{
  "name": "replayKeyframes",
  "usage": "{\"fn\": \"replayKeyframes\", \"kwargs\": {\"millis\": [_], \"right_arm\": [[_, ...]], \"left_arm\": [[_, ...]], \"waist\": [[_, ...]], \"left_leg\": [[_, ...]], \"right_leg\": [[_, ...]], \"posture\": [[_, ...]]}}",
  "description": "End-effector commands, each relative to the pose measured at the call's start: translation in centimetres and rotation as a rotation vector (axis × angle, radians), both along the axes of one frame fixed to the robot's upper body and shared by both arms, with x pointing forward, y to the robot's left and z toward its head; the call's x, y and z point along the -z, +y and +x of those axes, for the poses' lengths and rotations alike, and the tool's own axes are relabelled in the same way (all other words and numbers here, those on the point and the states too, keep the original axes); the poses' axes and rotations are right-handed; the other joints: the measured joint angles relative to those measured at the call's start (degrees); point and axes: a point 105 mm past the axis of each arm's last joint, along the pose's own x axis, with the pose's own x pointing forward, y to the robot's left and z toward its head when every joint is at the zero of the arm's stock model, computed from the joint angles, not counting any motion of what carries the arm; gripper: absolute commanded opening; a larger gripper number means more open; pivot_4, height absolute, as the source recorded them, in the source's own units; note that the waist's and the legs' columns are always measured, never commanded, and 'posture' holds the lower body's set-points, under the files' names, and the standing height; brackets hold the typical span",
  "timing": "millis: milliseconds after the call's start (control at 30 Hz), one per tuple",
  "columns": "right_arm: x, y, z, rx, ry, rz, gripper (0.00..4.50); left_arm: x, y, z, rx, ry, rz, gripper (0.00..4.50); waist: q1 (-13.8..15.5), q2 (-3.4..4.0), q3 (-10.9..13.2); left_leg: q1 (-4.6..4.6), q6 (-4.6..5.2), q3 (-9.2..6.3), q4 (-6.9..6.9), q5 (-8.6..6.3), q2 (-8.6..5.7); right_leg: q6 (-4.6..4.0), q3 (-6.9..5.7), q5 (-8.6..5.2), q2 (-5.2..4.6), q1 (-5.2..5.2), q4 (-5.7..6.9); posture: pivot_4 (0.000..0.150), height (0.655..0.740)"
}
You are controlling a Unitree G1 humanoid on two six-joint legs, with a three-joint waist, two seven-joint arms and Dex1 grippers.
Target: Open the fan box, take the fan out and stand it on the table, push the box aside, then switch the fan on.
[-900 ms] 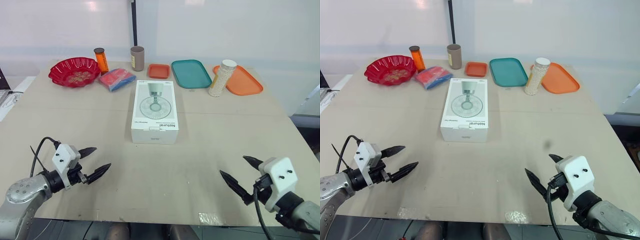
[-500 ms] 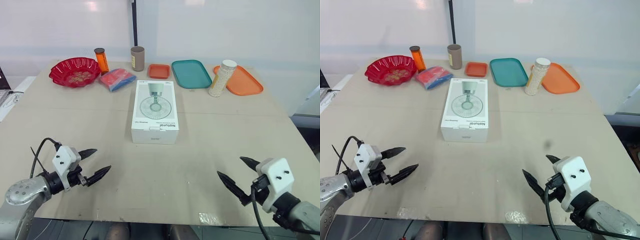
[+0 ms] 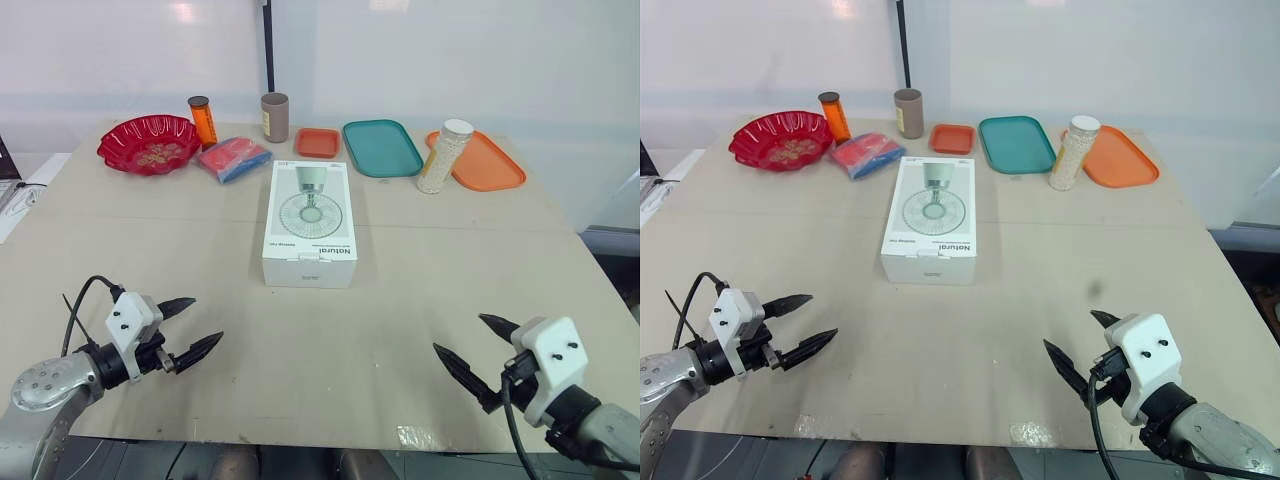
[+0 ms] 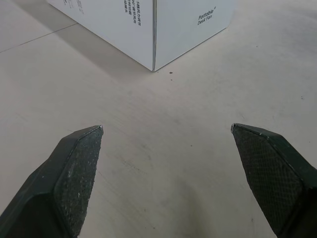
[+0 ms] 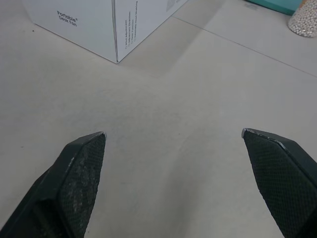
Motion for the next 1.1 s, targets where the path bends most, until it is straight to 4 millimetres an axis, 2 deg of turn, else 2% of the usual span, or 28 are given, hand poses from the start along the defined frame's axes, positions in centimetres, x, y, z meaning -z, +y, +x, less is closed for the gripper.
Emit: {"fn": "replayKeyframes", "kwargs": {"millis": [33,200,333,433,567,600,633,700,733,867,1100], "right_arm": [[-1.0,0.4,0.0,-0.015,-0.043,-0.006,4.5],[-1.0,0.6,0.2,-0.021,-0.041,0.008,4.5],[-1.0,0.7,0.3,-0.025,-0.042,0.01,4.5],[-1.2,0.7,0.5,-0.019,-0.053,0.014,4.5],[-1.3,0.9,0.7,-0.016,-0.059,0.019,4.5],[-1.3,1.0,0.7,-0.017,-0.062,0.019,4.5],[-1.4,1.1,0.7,-0.019,-0.066,0.02,4.5],[-1.6,1.2,0.8,-0.02,-0.073,0.024,4.5],[-1.6,1.3,0.9,-0.021,-0.075,0.025,4.5],[-1.8,1.5,1.2,-0.023,-0.085,0.027,4.5],[-1.9,1.9,1.6,-0.026,-0.094,0.028,4.5]], "left_arm": [[-0.6,-0.1,0.0,0.008,-0.03,-0.002,4.41],[-4.5,-1.0,3.3,-0.06,-0.063,-0.158,4.41],[-5.8,-1.4,4.2,-0.07,-0.064,-0.204,4.41],[-7.2,-3.0,4.3,-0.016,-0.069,-0.234,4.41],[-8.3,-5.4,5.0,0.018,-0.065,-0.243,3.49],[-8.8,-6.0,5.3,0.019,-0.062,-0.249,2.88],[-9.1,-6.6,5.5,0.022,-0.066,-0.249,2.8],[-9.2,-7.4,5.9,0.03,-0.053,-0.236,1.81],[-9.3,-7.7,6.0,0.034,-0.058,-0.232,1.58],[-10.1,-9.3,8.3,0.0,-0.066,-0.267,0.16],[-10.1,-10.7,10.4,-0.016,-0.064,-0.241,0.16]], "waist": [[0.0,0.0,0.0],[0.01,0.0,0.0],[0.43,-0.02,-0.02],[-0.17,0.01,-0.01],[0.05,-0.03,-0.01],[0.05,-0.03,-0.01],[0.04,-0.02,-0.01],[0.26,-0.04,0.0],[0.19,-0.05,0.0],[0.09,-0.03,0.02],[0.32,-0.03,0.02]], "left_leg": [[0.0,0.0,0.0,0.0,0.0,0.0],[0.0,0.0,0.0,0.0,0.0,0.0],[0.02,0.01,-0.08,0.1,0.01,-0.01],[0.03,0.05,0.03,0.07,-0.08,-0.01],[0.03,0.02,-0.06,0.11,-0.04,-0.01],[0.04,0.02,-0.06,0.12,-0.04,-0.02],[0.05,0.02,-0.06,0.12,-0.04,-0.03],[0.05,0.02,-0.09,0.12,-0.04,-0.05],[0.03,0.02,-0.11,0.16,-0.04,-0.05],[0.03,0.02,-0.09,0.14,-0.05,-0.06],[0.0,0.03,-0.11,0.2,-0.04,-0.13]], "right_leg": [[0.0,0.0,0.0,0.0,0.0,0.0],[0.0,0.0,0.0,0.0,0.01,0.0],[0.04,-0.12,0.0,-0.01,0.12,0.01],[-0.26,-0.01,0.12,-0.01,0.1,0.0],[-0.24,-0.1,0.13,0.0,0.13,0.04],[-0.18,-0.11,0.1,-0.01,0.16,0.03],[-0.15,-0.1,0.08,-0.01,0.17,0.03],[-0.05,-0.12,0.03,-0.01,0.17,0.02],[-0.05,-0.13,0.03,0.0,0.18,0.03],[-0.27,-0.1,0.15,0.0,0.16,0.03],[-0.2,-0.09,0.17,-0.01,0.19,0.01]], "posture": [[0.15,0.74],[0.15,0.74],[0.15,0.74],[0.15,0.74],[0.15,0.74],[0.15,0.74],[0.15,0.74],[0.15,0.74],[0.15,0.74],[0.15,0.74],[0.15,0.74]]}}
